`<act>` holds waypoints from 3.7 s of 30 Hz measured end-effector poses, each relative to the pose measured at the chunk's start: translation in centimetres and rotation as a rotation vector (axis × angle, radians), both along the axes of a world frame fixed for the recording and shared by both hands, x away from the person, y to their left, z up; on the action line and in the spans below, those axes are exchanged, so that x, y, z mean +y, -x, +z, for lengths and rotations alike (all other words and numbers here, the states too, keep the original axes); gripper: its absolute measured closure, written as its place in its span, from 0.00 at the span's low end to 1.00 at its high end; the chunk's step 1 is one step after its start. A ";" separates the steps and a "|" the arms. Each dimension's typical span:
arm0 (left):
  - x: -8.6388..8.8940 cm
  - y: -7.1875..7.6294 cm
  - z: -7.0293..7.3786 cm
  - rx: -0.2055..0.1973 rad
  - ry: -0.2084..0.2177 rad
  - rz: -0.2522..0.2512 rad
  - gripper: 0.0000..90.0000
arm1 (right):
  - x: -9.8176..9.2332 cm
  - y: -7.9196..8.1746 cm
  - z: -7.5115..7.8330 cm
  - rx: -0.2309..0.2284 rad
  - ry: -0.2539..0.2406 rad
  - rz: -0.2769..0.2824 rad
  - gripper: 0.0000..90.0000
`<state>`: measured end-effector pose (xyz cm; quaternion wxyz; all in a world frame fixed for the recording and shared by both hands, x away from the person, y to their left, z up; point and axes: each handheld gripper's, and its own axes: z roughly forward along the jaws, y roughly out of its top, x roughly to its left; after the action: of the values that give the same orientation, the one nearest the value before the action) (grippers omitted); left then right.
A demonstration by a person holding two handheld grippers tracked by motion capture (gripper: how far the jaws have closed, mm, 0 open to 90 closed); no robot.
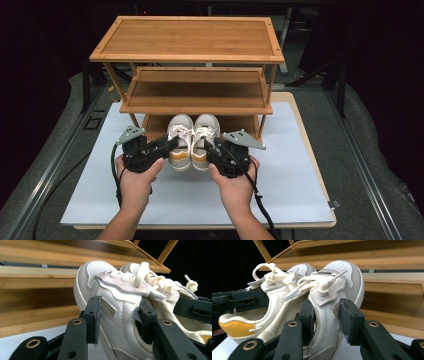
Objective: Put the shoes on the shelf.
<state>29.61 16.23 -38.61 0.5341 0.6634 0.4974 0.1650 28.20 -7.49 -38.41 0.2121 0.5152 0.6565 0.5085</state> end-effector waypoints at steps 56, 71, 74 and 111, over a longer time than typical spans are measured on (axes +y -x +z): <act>-2.1 -11.3 3.7 0.026 -0.003 -0.005 0.68 | -1.4 -10.7 4.5 0.036 0.027 -0.040 0.72; -1.2 -13.8 3.5 0.043 0.024 0.003 0.67 | -1.1 -13.4 3.8 0.052 -0.055 -0.045 0.72; -1.3 -14.1 3.3 0.044 0.024 -0.002 0.67 | -1.1 -13.8 3.6 0.053 -0.055 -0.052 0.72; -1.2 -13.8 5.3 0.086 -0.040 0.000 0.61 | -1.7 -13.6 5.2 0.078 0.011 -0.059 0.71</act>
<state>43.42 15.04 -33.26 0.4988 0.6803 0.5167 0.1461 41.81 -9.16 -33.23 0.2041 0.5527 0.6517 0.4777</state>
